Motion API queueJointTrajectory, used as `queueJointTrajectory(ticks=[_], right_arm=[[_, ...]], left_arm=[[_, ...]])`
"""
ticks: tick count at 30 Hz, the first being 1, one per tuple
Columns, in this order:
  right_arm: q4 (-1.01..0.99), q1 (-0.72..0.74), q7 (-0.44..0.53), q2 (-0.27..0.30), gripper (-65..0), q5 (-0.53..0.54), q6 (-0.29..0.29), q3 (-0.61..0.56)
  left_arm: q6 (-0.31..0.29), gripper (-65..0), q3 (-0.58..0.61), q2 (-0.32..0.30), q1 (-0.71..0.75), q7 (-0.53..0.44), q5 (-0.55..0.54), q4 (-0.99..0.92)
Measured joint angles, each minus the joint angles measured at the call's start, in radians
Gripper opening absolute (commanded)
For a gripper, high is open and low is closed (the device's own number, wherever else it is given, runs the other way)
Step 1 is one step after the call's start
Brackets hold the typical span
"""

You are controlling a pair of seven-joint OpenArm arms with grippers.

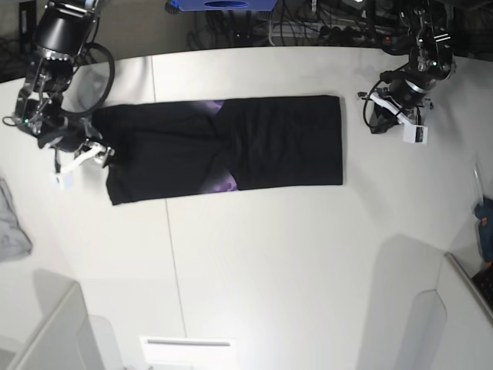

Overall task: Fold the T-shirt properly
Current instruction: 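Release the strip and reposition both grippers at the strip ends, then lift the strip end with the right gripper and fold it toward the left gripper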

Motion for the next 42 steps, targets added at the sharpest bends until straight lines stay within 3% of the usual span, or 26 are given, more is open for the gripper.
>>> queueJointTrajectory(ticks=[12,16,22,24,31,36,39,42], right_arm=[[0.024,-0.029,-0.013,-0.042,-17.6,0.025,0.033,-0.009],[0.022,-0.028,0.036,-0.039,-17.6,0.027,0.034,-0.090],[0.011,-0.039,0.095,-0.044,-18.0,0.042,0.033,-0.103],[-0.005,-0.039,0.096,-0.040,-24.6,0.048,0.033,-0.101],[-0.053,-0.027,0.113,-0.033,-65.0,0.034,0.032,-0.105],[-0.055,-0.016,0.108,-0.007,-65.0,0.028,0.030,-0.113],[-0.022,-0.014,0.099,0.023,-65.0,0.003,-0.045,-0.113],[0.057,-0.025,0.092,0.045,-65.0,-0.009,-0.066,-0.117]], left_arm=[[-0.003,-65.0,0.124,0.008,-0.072,-0.002,0.000,-0.060],[0.000,-65.0,0.148,0.010,-0.087,0.000,0.003,-0.061],[0.000,-65.0,0.146,0.019,-0.122,0.000,0.016,-0.080],[-0.002,-65.0,0.146,0.029,-0.129,-0.014,0.053,-0.094],[-0.006,-65.0,0.169,0.128,-0.173,-0.035,0.228,-0.093],[0.000,-65.0,0.291,0.130,-0.204,-0.033,0.269,-0.092],[-0.003,-65.0,0.337,0.140,-0.217,-0.021,0.270,-0.092],[-0.007,-65.0,0.363,0.141,-0.231,-0.011,0.270,-0.092]])
